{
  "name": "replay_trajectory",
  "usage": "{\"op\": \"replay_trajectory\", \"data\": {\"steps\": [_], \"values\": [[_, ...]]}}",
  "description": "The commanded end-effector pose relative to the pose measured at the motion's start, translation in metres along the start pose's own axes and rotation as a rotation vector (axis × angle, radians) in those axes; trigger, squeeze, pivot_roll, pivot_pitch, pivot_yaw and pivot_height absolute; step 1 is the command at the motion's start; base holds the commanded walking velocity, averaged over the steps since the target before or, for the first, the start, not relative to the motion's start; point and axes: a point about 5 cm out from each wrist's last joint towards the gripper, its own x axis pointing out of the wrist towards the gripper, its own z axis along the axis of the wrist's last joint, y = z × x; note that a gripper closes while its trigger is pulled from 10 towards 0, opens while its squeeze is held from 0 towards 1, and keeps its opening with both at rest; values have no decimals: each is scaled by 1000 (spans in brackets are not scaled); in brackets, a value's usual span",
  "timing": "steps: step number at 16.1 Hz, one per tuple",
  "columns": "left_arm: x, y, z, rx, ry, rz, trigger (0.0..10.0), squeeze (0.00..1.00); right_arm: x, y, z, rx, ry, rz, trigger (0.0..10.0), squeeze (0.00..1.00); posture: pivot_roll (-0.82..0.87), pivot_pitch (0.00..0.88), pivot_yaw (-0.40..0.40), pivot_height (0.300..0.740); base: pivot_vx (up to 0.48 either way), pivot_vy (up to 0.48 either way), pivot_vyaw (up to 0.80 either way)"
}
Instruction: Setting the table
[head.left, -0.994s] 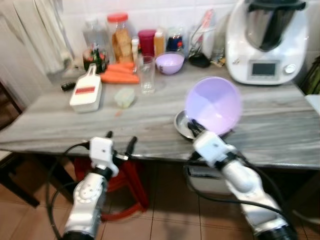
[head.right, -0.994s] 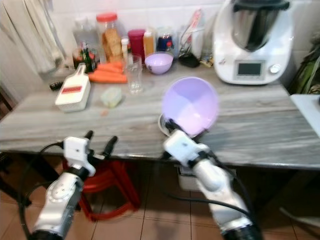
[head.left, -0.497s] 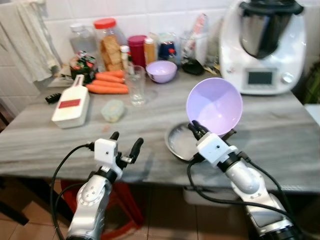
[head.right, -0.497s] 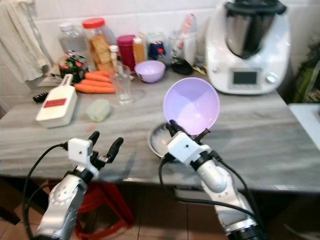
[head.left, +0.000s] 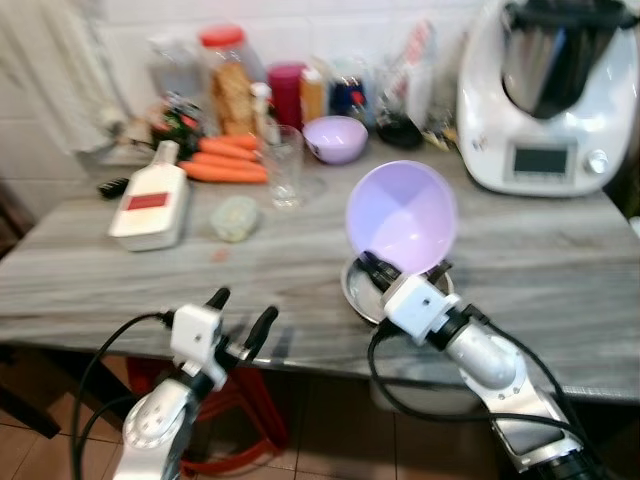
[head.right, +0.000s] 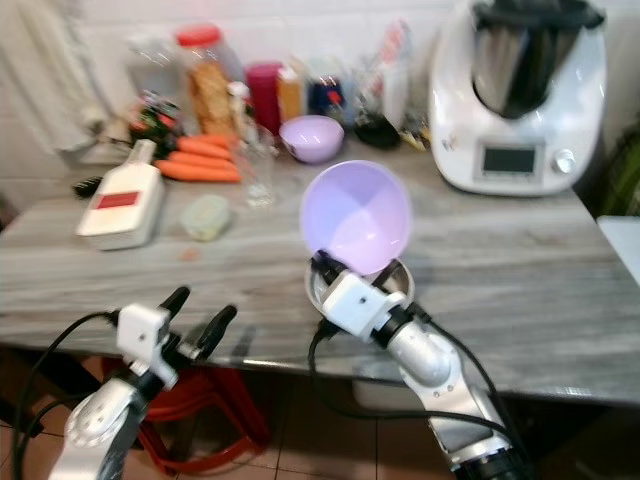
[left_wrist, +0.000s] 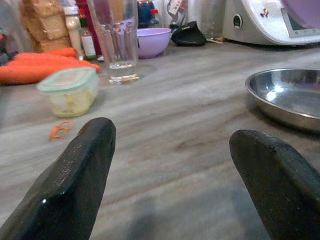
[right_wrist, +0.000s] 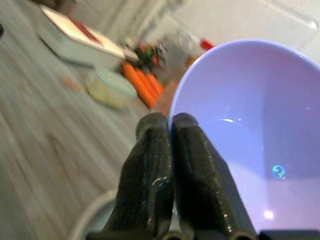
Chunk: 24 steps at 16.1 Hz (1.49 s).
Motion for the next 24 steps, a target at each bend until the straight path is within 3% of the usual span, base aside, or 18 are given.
{"op": "replay_trajectory", "data": {"steps": [1, 8, 12, 17, 18, 19, 22, 23, 24], "values": [[-3, -1, 2, 15, -7, -33, 10000, 0, 6, 2, 2, 4, -28, 65, 10000, 0, -52, 7, 66, 740, 0, 0, 0], [-7, -2, 5, 25, -9, -86, 10000, 0, 42, 6, -1, 74, -63, 307, 10000, 0, -25, 2, 72, 740, 0, 0, 0], [-9, 1, 3, 33, 6, -84, 10000, 0, 53, 7, -10, 135, -38, 355, 10000, 0, -17, 2, 77, 740, 0, 0, 0], [-11, 8, -1, 42, 27, -61, 10000, 0, 53, 13, -23, 158, -1, 397, 10000, 0, -16, 2, 87, 740, 0, 0, 0], [-9, 8, 0, 41, 26, -64, 10000, 0, 53, 13, -25, 154, 4, 401, 10000, 271, -16, 1, 88, 740, 0, 0, 0], [-9, 8, 1, 41, 25, -65, 10000, 0, 53, 14, -26, 153, 5, 402, 10000, 271, -16, 2, 88, 740, 0, 0, 0], [-8, 7, 1, 38, 25, -69, 10000, 0, 51, 15, -28, 148, 5, 398, 10000, 541, -14, 4, 91, 740, 0, 0, 0], [-8, 7, 2, 38, 25, -69, 10000, 0, 51, 16, -28, 143, 0, 391, 10000, 910, -13, 3, 93, 740, 0, 0, 0], [-7, 7, 2, 40, 25, -69, 10000, 0, 52, 16, -28, 138, -5, 386, 10000, 1000, -13, 3, 93, 740, 0, 0, 0]]}}
